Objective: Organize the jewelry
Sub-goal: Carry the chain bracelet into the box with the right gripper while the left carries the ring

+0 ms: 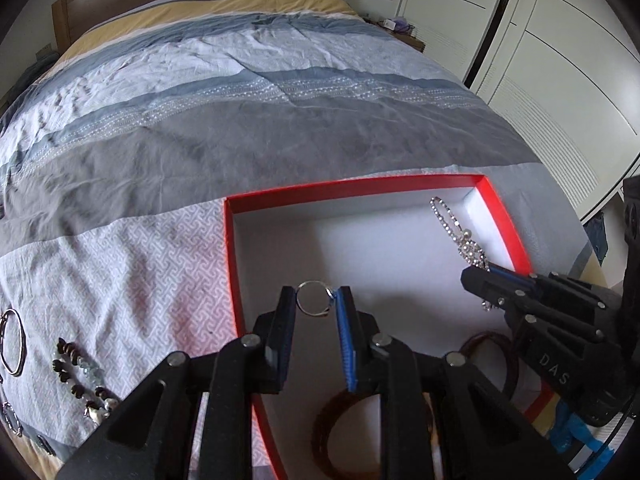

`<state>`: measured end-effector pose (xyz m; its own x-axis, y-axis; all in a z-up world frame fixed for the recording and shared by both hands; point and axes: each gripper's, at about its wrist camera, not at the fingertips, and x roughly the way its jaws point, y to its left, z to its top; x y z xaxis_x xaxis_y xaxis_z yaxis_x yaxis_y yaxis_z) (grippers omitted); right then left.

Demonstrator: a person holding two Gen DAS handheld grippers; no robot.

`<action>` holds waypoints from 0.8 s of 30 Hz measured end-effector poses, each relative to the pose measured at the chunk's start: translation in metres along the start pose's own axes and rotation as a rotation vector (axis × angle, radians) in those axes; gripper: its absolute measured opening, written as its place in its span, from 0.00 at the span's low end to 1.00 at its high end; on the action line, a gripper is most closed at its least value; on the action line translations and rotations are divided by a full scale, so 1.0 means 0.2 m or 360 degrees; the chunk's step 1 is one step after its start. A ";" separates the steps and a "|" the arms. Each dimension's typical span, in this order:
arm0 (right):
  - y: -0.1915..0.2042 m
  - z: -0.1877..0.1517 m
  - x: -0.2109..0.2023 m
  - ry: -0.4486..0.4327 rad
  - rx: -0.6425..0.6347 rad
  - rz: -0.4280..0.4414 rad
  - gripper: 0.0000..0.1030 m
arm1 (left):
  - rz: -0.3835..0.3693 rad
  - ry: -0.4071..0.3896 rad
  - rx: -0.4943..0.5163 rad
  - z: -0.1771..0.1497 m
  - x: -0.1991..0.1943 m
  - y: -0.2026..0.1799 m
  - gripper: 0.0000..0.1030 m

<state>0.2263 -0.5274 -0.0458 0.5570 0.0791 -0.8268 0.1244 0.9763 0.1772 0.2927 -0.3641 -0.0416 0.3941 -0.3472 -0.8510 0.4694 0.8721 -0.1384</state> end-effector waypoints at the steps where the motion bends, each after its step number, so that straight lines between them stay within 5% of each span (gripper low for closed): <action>1: 0.00 0.01 0.01 0.0009 -0.0010 -0.0006 0.10 | -0.0001 0.0005 0.0001 0.00 0.02 0.00 0.19; 12: 0.03 0.01 0.05 0.0040 -0.0198 -0.0114 0.10 | 0.0051 -0.0005 0.0048 -0.02 0.07 -0.03 0.19; 24: 0.00 0.00 -0.11 -0.0008 -0.0185 -0.0134 0.26 | 0.0048 -0.0024 0.0045 -0.02 -0.03 -0.03 0.22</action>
<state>0.2137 -0.5298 -0.0268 0.5527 -0.0051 -0.8334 0.0752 0.9962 0.0438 0.2832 -0.3655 -0.0373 0.4204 -0.3264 -0.8466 0.4791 0.8722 -0.0984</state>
